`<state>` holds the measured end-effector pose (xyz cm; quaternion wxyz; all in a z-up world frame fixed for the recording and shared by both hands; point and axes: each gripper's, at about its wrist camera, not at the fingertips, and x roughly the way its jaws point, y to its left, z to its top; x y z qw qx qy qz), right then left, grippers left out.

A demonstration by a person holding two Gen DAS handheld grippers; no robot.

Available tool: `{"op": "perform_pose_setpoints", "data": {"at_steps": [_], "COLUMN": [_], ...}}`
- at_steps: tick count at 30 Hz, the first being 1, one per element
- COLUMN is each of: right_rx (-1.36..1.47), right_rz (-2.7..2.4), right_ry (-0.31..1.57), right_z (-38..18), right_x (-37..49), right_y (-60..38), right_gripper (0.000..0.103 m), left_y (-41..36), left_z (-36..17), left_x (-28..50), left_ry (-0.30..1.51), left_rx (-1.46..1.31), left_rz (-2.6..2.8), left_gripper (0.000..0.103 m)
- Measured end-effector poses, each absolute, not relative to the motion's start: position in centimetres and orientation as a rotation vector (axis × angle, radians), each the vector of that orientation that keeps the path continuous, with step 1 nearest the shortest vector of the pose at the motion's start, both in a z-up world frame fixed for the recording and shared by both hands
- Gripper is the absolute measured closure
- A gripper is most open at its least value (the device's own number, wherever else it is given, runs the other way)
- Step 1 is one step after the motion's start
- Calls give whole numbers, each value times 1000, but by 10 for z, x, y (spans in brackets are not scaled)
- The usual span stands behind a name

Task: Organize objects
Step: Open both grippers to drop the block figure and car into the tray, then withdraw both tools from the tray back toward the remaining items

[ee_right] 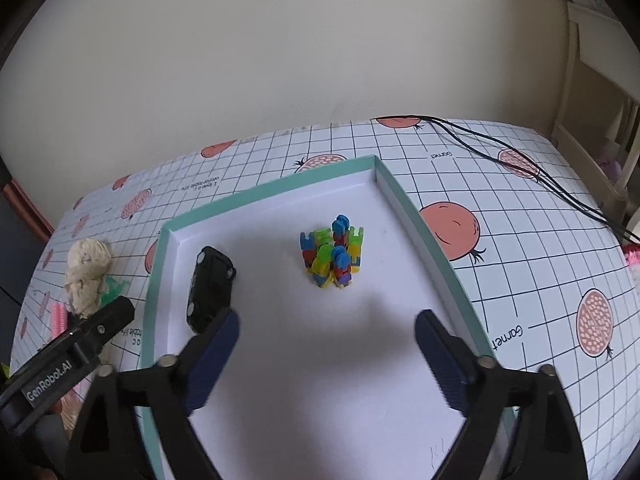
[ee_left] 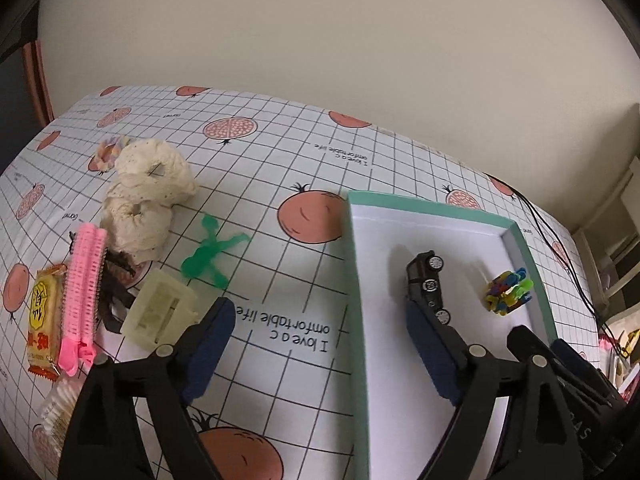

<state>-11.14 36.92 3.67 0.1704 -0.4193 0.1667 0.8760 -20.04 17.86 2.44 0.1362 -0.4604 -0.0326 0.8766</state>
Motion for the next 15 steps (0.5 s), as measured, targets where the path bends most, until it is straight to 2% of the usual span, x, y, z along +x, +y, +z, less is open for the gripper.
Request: {"op": "perform_pose_setpoints", "data": {"at_steps": [3,7,8,9,15], "right_rx": [-1198,-1176,-1171,-1172,-1156], "right_rz": [2492,2497,2499,2501,2513], "right_ry": [454,463,465,465,451], "right_z": [39,44,46,46,52], "right_x": [-111,-109,-108,-109,-107], "right_y": [367,368,367,367,365], "right_gripper": [6,0,0,0,0], "left_y": [172,163,162,161,161], "left_z": [24,26,27,26,31], "left_x": [-202,-202,-202,-202,-199], "left_ry": [-104,-110,-99,-91,-89], "left_rx": [-1342,-1337,-1340,-1343,-1333], "left_rz": [2559,2590,2602,2608,2606], "left_gripper": [9,7,1,0,0]}}
